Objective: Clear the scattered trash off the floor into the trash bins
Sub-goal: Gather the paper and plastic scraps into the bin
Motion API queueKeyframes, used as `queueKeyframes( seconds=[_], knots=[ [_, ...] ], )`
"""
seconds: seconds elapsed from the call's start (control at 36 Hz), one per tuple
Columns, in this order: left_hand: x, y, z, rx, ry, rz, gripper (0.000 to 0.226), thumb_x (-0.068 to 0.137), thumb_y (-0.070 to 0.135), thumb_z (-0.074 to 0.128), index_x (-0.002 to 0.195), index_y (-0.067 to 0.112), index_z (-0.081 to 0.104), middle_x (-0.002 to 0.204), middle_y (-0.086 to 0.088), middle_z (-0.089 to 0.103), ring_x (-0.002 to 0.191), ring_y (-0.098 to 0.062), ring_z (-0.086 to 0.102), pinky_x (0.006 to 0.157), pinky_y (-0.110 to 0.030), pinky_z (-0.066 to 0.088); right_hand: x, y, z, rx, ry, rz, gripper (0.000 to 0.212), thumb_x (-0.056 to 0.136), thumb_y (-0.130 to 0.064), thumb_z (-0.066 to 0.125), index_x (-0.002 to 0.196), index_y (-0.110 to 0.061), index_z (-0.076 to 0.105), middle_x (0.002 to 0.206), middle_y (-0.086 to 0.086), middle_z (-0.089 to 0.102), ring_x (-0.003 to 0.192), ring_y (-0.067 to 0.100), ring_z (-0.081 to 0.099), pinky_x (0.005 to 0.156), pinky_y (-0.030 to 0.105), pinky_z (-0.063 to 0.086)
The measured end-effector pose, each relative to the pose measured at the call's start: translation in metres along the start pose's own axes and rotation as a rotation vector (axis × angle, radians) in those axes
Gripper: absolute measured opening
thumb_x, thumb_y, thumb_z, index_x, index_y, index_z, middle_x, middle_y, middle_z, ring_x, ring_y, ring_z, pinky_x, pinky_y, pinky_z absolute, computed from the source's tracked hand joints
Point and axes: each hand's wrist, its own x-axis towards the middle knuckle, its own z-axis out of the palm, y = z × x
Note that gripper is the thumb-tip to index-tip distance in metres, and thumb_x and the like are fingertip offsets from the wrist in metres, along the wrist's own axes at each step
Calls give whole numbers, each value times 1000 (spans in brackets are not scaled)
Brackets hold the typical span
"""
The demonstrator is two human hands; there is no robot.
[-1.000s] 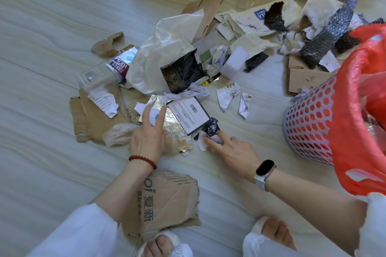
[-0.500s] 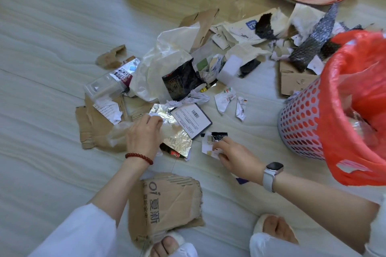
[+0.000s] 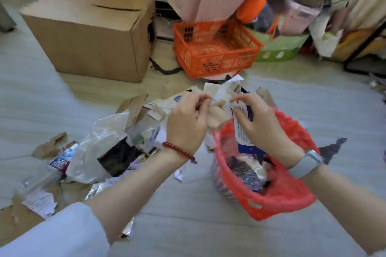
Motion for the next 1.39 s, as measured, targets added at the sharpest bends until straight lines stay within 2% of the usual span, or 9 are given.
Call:
queueKeyframes(
  seconds=[0.17, 0.33, 0.47, 0.56, 0.72, 0.83, 0.97, 1.08, 1.39],
  knots=[
    [-3, 46, 102, -40, -307, -4, 14, 90, 22, 51, 96, 14, 61, 92, -3, 61, 87, -18, 56, 75, -32, 45, -9, 87, -55, -31, 35, 277, 23, 84, -10, 59, 106, -19, 57, 88, -5, 60, 71, 3, 48, 57, 5, 36],
    [-39, 23, 142, 535, -915, 64, 42, 86, 58, 42, 99, 27, 67, 112, 4, 56, 120, -19, 37, 100, -43, 16, -32, 132, -86, -113, -66, 433, 21, 97, -15, 42, 112, -17, 55, 93, -6, 54, 61, 5, 49, 45, 13, 33],
    [-39, 0, 121, 498, -587, 213, 40, 80, 48, 37, 76, 27, 70, 87, 8, 64, 95, -17, 56, 81, -35, 28, -34, 135, -75, -19, -109, 342, 19, 95, -14, 44, 110, -21, 54, 93, -13, 53, 73, -3, 47, 60, 6, 36],
    [-31, -17, 103, 504, -394, 226, 24, 76, 35, 44, 75, 24, 66, 85, 7, 63, 87, -14, 54, 74, -31, 29, -38, 140, -44, -47, -375, 251, 25, 95, -20, 45, 119, -23, 50, 114, -2, 56, 99, 15, 57, 85, 28, 45],
    [-29, -38, 80, 548, -547, 79, 57, 74, 41, 36, 124, 19, 51, 131, -9, 50, 118, -32, 49, 90, -49, 43, -57, 157, 15, -676, -831, -75, 69, 91, -46, 46, 146, -41, 4, 155, 6, 6, 142, 33, 7, 105, 50, 32],
    [-34, -43, 72, 510, -673, -69, 77, 74, 56, 20, 143, 24, 28, 147, -2, 30, 134, -22, 28, 107, -47, 31, -46, 147, 14, -737, -951, -29, 55, 93, -47, 43, 143, -38, 22, 156, 11, 6, 144, 35, -2, 109, 51, 27],
    [-16, -48, 58, 447, -585, -114, 72, 76, 58, 22, 134, 21, 43, 140, -4, 39, 131, -21, 35, 106, -46, 33, -14, 106, -8, -678, -635, -26, 43, 94, -46, 32, 100, -22, 66, 130, 7, 56, 126, 29, 46, 90, 37, 49],
    [5, -50, 34, 388, -455, -107, 60, 78, 47, 31, 119, 11, 56, 124, -8, 50, 117, -25, 49, 98, -45, 41, 7, 71, -5, -566, -226, -193, 32, 89, -32, 37, 63, -15, 46, 76, 3, 65, 77, 27, 60, 48, 27, 31],
    [-21, -103, -84, 479, -297, -267, 20, 88, 8, 51, 103, 7, 64, 107, -10, 58, 96, -26, 58, 84, -39, 48, 19, -25, 112, -259, -485, -178, 26, 95, -23, 37, 113, -14, 54, 109, 6, 59, 98, 26, 56, 76, 39, 48]
  ],
)
